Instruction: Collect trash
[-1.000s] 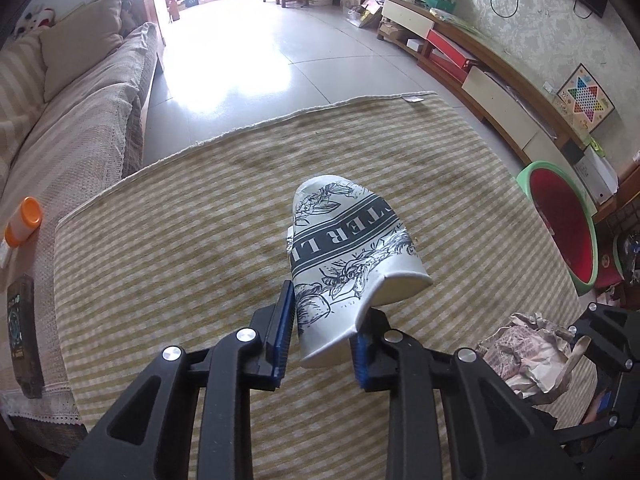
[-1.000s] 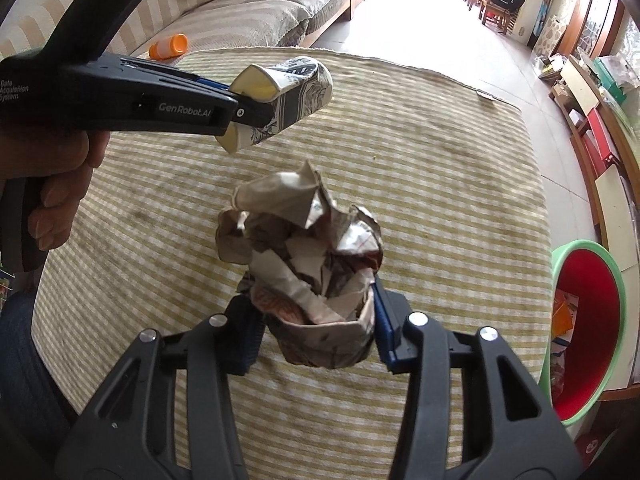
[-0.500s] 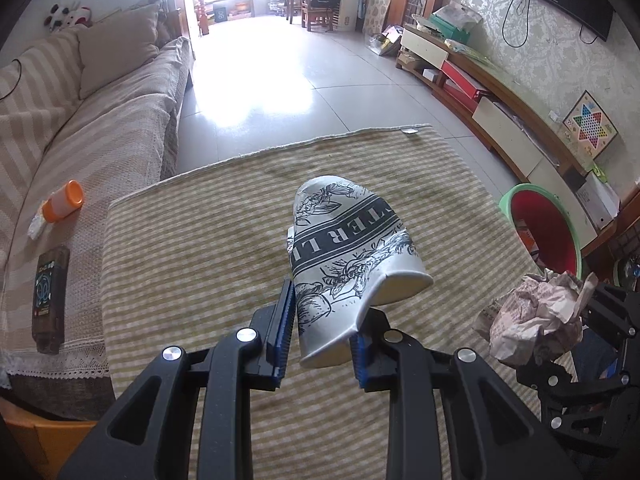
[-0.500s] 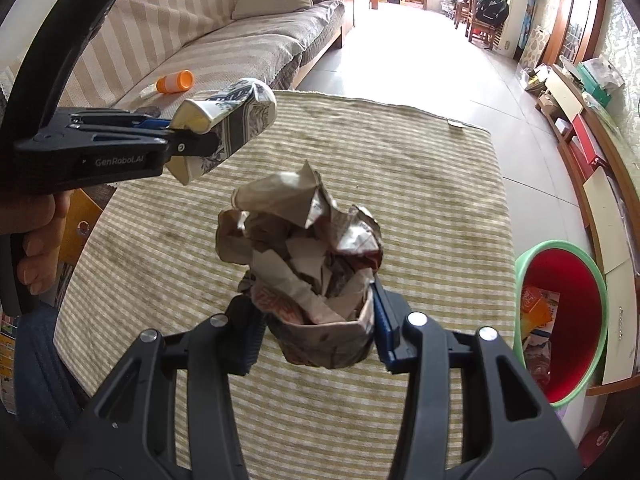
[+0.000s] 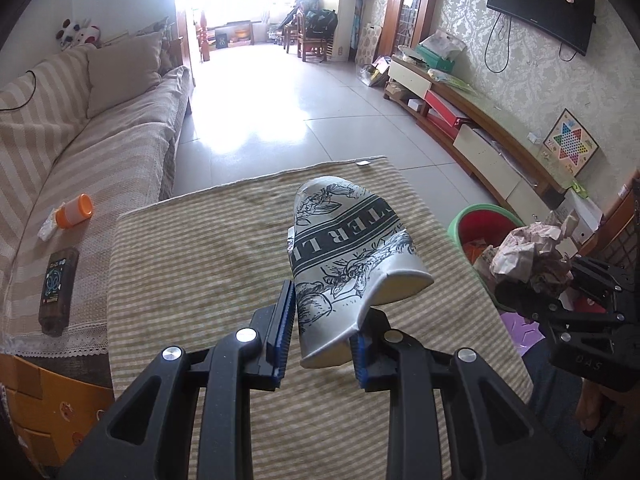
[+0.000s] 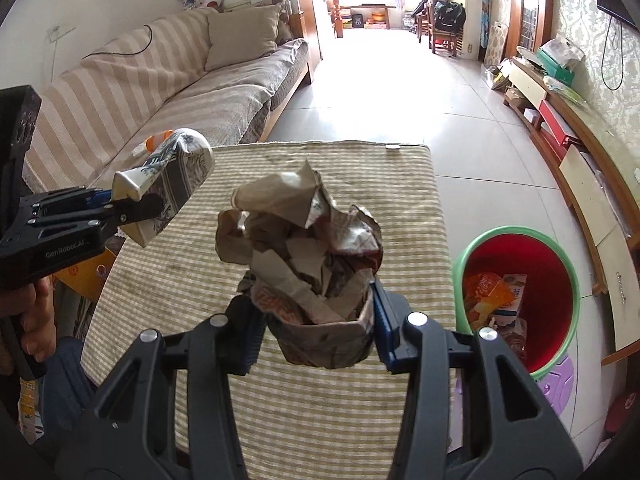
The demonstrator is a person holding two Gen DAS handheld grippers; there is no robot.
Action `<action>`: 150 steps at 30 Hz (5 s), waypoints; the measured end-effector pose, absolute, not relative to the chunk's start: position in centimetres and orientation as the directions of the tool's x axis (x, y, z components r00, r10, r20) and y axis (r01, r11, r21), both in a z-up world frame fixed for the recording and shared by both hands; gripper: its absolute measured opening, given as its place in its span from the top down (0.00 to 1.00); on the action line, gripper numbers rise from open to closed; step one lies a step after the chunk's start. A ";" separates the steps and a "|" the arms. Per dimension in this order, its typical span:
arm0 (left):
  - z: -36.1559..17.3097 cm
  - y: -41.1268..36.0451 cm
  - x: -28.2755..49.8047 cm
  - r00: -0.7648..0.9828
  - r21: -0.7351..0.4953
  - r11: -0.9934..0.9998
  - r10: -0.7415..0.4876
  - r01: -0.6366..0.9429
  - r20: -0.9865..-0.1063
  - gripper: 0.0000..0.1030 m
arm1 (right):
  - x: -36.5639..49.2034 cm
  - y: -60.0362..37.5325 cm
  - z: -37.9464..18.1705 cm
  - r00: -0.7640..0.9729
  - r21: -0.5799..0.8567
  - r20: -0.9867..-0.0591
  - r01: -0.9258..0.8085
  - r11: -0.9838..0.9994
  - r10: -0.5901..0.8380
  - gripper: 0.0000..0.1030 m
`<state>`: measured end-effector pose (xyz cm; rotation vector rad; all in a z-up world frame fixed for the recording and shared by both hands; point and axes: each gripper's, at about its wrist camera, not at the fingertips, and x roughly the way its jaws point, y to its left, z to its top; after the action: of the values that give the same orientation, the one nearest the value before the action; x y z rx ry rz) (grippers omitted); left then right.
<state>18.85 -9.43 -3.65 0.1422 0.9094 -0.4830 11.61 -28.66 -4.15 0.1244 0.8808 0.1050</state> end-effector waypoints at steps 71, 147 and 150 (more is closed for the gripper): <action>-6.8 -38.2 19.1 0.266 -0.201 0.665 -0.531 0.719 -0.804 0.51 | 11.4 -54.8 -9.2 0.608 0.230 -0.794 0.345 0.910 -0.030 0.43; 6.3 -0.7 6.4 0.830 -0.009 0.990 -0.122 0.139 -0.544 0.08 | 5.3 -21.0 7.8 0.810 0.064 -0.586 0.029 0.998 0.014 0.05; 6.1 -1.2 6.3 0.828 -0.005 0.989 -0.125 0.147 -0.547 0.08 | 5.0 -21.2 7.7 0.812 0.062 -0.583 0.043 0.997 0.001 0.05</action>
<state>6.26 -1.15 6.11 0.0379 0.5778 -0.1445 4.96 -21.19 7.71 0.0741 0.6223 -0.0226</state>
